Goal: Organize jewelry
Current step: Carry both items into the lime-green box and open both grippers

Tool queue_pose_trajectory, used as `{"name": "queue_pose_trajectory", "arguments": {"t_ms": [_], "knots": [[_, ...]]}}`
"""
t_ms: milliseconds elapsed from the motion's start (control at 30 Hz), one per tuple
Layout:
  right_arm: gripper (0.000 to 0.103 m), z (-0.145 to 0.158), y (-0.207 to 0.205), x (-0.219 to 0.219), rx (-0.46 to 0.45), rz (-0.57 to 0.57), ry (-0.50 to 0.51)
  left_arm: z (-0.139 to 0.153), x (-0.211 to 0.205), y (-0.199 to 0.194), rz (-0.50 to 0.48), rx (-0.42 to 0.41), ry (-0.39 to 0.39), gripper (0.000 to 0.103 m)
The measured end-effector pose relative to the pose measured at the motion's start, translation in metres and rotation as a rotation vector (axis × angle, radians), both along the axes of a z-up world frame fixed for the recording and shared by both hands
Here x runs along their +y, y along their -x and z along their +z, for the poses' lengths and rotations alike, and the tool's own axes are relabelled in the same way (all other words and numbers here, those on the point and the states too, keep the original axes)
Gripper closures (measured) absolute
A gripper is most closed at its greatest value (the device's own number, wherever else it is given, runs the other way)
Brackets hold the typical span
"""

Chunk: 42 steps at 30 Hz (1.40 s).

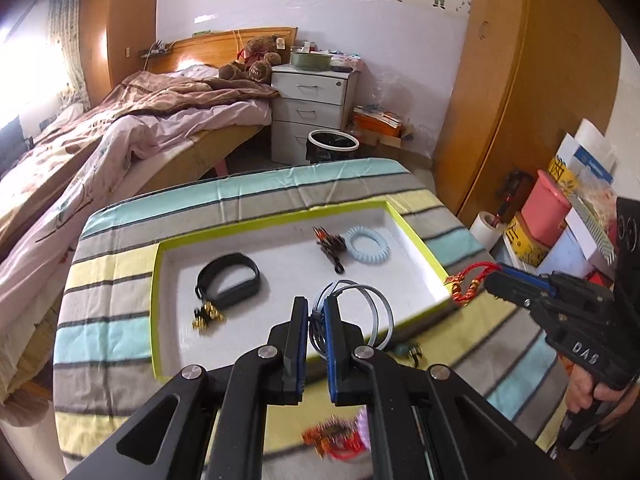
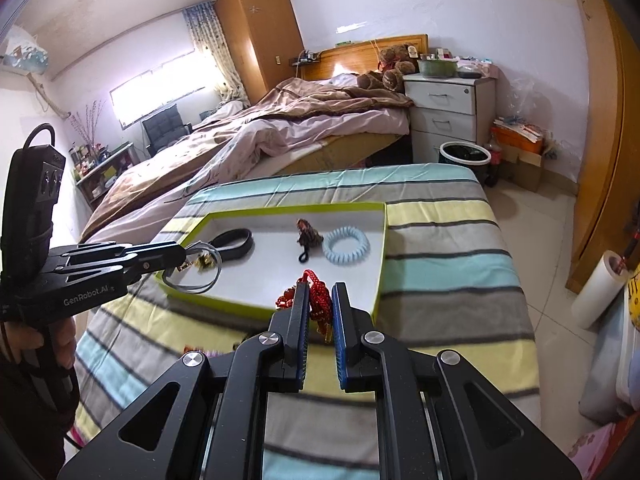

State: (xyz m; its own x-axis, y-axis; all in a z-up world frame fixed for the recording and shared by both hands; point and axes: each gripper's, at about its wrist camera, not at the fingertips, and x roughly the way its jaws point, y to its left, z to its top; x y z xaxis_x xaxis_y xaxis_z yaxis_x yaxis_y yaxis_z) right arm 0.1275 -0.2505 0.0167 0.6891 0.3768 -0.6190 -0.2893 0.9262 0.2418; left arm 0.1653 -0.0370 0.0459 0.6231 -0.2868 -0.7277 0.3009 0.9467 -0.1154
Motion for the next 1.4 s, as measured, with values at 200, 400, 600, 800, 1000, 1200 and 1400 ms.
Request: {"name": "queue_pose_trajectory", "arguments": {"t_ms": [200,400,600,800,1000,1200,1400], "knots": [[0.092,-0.013,-0.034,0.010,0.043,-0.009,0.026,-0.009,-0.001,-0.039,0.003,0.021,0.006,0.095],[0.092,-0.029,-0.063,0.016,0.088,-0.004,0.049,-0.029,-0.003,-0.072,0.007,0.071,0.006,0.095],[0.092,-0.041,-0.076,0.019,0.116,0.013,0.073,-0.049,-0.010,-0.093,0.007,0.106,-0.012,0.095],[0.092,-0.048,-0.078,0.021,0.137,0.028,0.104,-0.063,-0.012,-0.102,0.010,0.140,-0.020,0.095],[0.092,-0.052,-0.078,0.026,0.148,0.047,0.157,-0.071,-0.014,-0.105,0.013,0.159,-0.023,0.095],[0.091,-0.055,-0.080,0.028,0.158,0.044,0.187,-0.072,-0.014,-0.107,0.013,0.163,-0.001,0.095],[0.090,-0.054,-0.079,0.027,0.155,0.030,0.204,-0.074,-0.012,-0.108,0.013,0.181,0.016,0.094]]}}
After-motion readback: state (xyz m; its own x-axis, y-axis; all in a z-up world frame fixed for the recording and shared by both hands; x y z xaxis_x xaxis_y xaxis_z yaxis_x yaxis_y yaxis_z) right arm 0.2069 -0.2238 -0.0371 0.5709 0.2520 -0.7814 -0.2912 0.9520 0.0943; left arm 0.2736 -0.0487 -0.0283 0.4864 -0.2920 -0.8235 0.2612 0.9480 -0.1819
